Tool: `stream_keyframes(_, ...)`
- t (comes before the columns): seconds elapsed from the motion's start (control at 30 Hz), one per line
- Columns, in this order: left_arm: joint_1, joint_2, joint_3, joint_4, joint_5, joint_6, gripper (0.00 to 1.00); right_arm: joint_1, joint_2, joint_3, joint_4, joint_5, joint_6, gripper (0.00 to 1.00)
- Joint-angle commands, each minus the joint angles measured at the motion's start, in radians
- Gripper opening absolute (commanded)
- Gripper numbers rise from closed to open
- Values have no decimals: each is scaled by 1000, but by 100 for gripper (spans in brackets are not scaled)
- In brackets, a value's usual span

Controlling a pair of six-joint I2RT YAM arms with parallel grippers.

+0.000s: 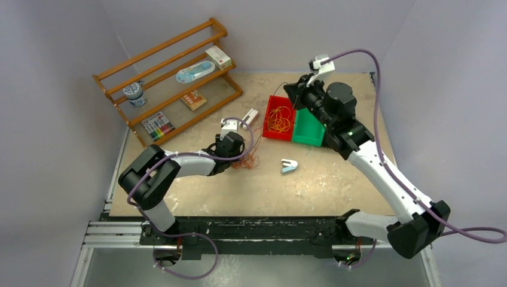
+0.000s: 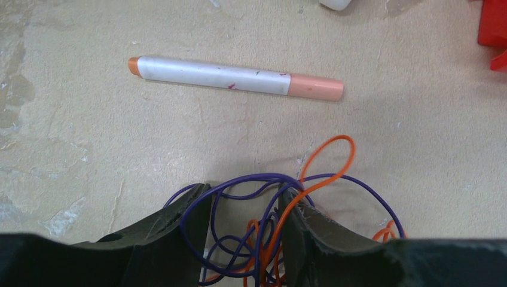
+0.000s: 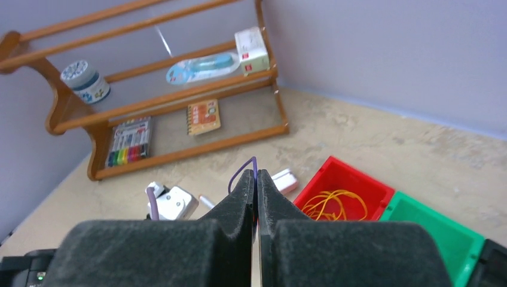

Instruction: Untangle the cables

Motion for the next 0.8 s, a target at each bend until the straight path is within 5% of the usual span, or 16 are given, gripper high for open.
stream_keyframes(0.0,1,51,-8,-44,47,-33,42,-7,-64,96,-15,109,-68,0)
stream_keyframes(0.77,1,64,-7,-51,33,-26,53,-8,-209,267,-27,512,-306,0)
